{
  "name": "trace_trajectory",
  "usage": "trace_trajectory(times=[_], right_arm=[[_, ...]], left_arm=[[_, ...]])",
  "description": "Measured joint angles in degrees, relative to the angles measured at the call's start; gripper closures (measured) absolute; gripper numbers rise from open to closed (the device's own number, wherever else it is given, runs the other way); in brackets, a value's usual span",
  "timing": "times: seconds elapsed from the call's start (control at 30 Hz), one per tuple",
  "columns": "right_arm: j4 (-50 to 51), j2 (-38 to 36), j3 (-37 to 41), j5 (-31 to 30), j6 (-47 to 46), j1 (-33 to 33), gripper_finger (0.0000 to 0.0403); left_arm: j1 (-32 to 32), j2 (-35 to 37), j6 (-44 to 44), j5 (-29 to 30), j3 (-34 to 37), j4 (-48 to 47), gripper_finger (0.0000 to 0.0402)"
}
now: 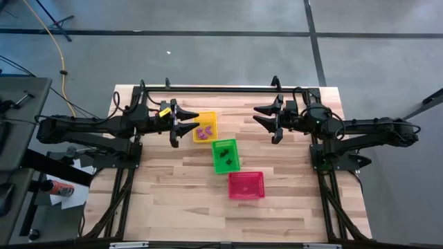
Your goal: Sort Halloween decoration
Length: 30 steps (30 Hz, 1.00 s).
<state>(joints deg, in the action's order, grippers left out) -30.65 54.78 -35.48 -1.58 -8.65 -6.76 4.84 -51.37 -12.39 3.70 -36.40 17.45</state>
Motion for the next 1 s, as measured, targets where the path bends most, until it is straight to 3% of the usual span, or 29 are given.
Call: trace_trajectory(times=[0.67,0.77,0.87,1.0], right_arm=[[0.02,0.00,0.00,0.01,-0.54,0.00,0.0242],[1.39,0.00,-0.09,-2.38,-8.34,0.01,0.0242],[14.38,0.03,-3.06,-7.65,-18.09,-0.81,0.0242],[47.44,2.14,-12.47,-11.91,-27.25,-4.77,0.0242]], left_arm=[[0.00,-0.02,0.54,0.00,0.00,0.85,0.0222],[0.00,-0.02,0.56,0.00,0.00,0.83,0.0222],[0.00,-0.02,0.56,0.03,0.00,0.83,0.0222],[0.00,-0.02,0.58,1.17,0.00,0.83,0.0222]])
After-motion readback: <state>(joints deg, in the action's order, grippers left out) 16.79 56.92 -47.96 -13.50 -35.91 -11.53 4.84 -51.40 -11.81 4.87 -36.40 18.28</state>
